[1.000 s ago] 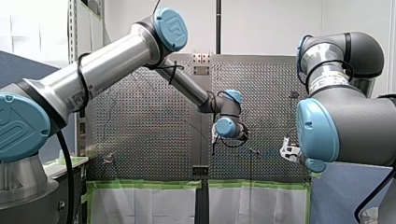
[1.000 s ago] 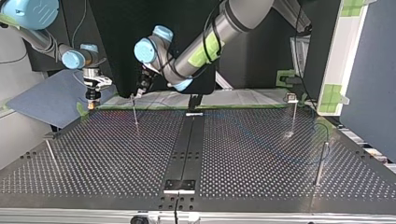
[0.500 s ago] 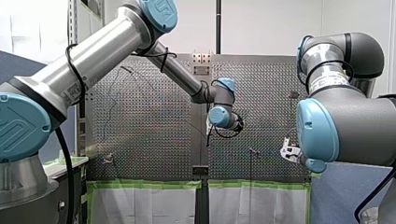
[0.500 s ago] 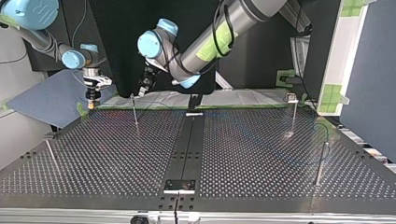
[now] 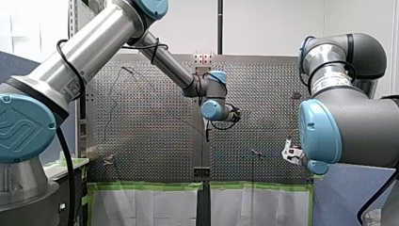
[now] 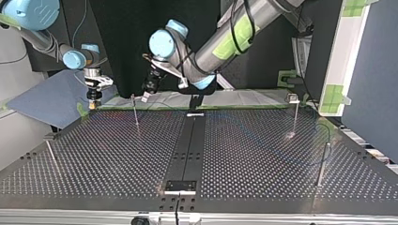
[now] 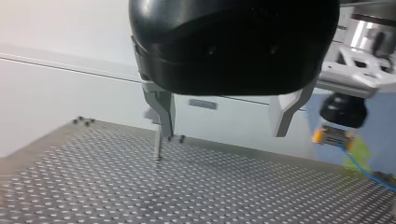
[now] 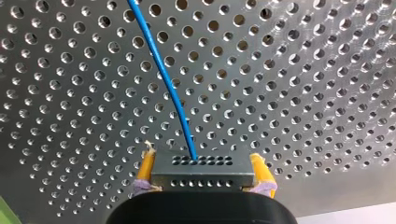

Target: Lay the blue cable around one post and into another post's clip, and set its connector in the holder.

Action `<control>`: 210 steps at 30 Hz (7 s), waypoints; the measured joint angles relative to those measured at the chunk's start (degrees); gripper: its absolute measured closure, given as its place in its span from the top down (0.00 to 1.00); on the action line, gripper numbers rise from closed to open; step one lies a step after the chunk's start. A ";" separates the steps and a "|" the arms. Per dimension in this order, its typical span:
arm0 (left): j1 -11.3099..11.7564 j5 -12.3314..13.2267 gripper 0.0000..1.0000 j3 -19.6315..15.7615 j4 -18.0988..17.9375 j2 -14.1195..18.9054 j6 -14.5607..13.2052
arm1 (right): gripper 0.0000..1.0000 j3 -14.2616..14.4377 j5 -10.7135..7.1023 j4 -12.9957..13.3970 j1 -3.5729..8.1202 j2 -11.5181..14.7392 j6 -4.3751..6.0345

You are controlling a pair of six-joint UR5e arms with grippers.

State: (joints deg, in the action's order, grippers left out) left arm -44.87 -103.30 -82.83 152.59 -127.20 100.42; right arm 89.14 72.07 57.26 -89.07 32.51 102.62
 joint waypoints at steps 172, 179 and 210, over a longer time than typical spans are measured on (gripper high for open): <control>7.23 0.33 1.00 -59.53 -29.00 25.66 4.81 | 0.00 -1.98 16.42 -25.27 -11.94 22.31 -11.14; 7.23 0.34 1.00 -59.53 -28.92 25.66 4.84 | 0.00 -1.80 19.24 -28.96 -12.42 25.48 -12.96; 7.59 0.35 1.00 -59.53 -28.53 25.65 4.77 | 0.00 1.71 22.47 -41.25 -11.84 38.42 -13.37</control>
State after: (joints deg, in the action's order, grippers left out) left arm -37.28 -102.96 -142.36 124.06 -101.55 105.19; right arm 90.86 94.55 16.01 -100.91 70.93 89.25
